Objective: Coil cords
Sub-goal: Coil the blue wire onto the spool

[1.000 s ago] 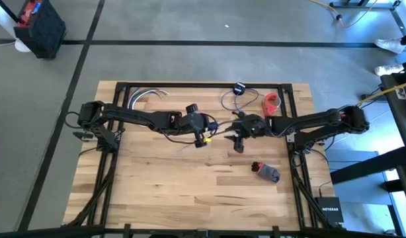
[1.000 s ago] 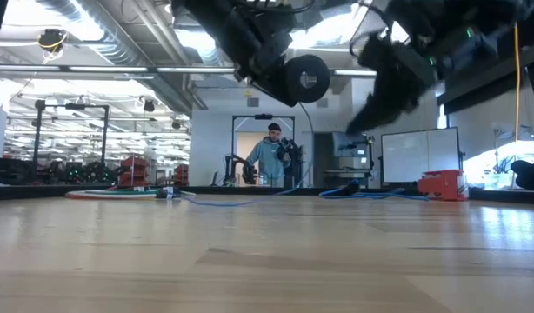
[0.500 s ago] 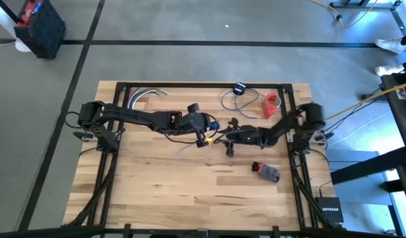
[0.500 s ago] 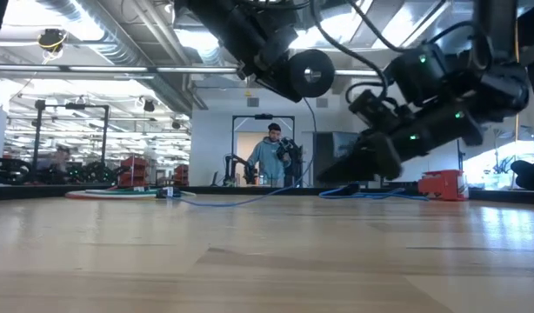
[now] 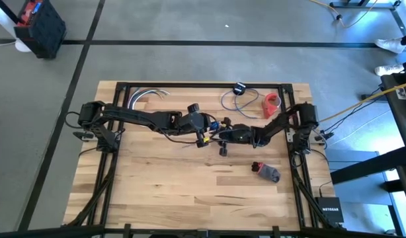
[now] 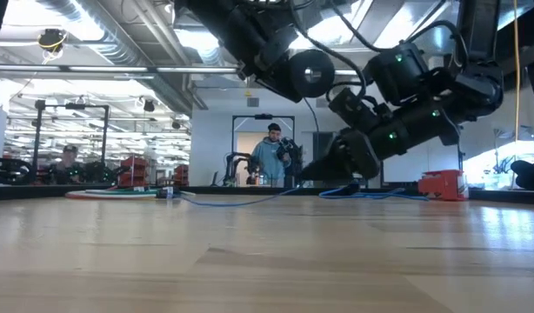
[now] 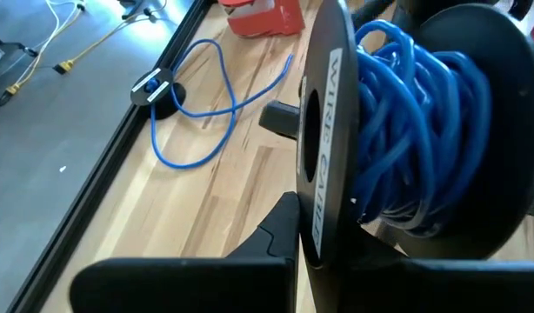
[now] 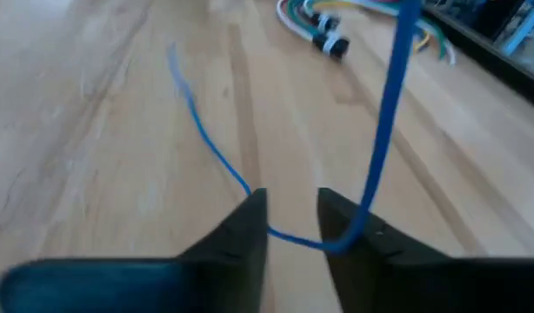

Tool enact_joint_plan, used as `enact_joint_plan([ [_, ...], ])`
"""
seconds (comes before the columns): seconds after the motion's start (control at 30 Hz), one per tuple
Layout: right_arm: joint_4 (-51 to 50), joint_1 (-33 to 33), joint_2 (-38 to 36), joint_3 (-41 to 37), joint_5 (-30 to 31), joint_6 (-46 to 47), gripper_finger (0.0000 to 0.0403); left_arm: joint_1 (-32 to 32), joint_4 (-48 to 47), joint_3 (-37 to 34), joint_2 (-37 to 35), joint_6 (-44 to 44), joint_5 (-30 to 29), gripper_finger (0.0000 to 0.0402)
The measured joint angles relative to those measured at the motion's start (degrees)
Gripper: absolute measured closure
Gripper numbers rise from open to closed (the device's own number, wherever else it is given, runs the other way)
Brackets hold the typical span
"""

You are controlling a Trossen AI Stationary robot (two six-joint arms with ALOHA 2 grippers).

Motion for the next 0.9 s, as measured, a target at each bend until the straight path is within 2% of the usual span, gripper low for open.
enact_joint_plan([
  [0.17, -2.4, 0.0, 0.4, 0.0, 1.0, -1.3, 0.0389, -0.1, -0.2, 0.0, 0.0, -0.1, 0.0, 0.04],
  [0.3, -4.4, 0.0, -0.2, 0.1, 3.8, -2.0, 0.0382, -0.3, -0.4, 0.0, 0.0, 0.0, 0.0, 0.04],
  [0.47, -14.7, 0.0, -5.6, 0.1, 6.1, -3.0, 0.0396, -1.2, -2.9, 0.0, -0.5, 0.3, -0.4, 0.04],
  [0.63, -22.6, 0.0, -14.6, -2.3, 6.0, -0.9, 0.0389, -2.1, -8.9, 0.0, -2.1, -1.1, -4.6, 0.04],
  [0.77, -25.9, 0.0, -24.1, -6.2, 5.8, 3.8, 0.0397, -2.3, -11.3, 0.0, -2.1, -2.0, -4.9, 0.04],
  [0.9, -30.3, 0.0, -34.0, -7.6, 2.8, 9.6, 0.0394, -0.9, -11.6, 0.0, -1.0, -2.7, -4.9, 0.04],
])
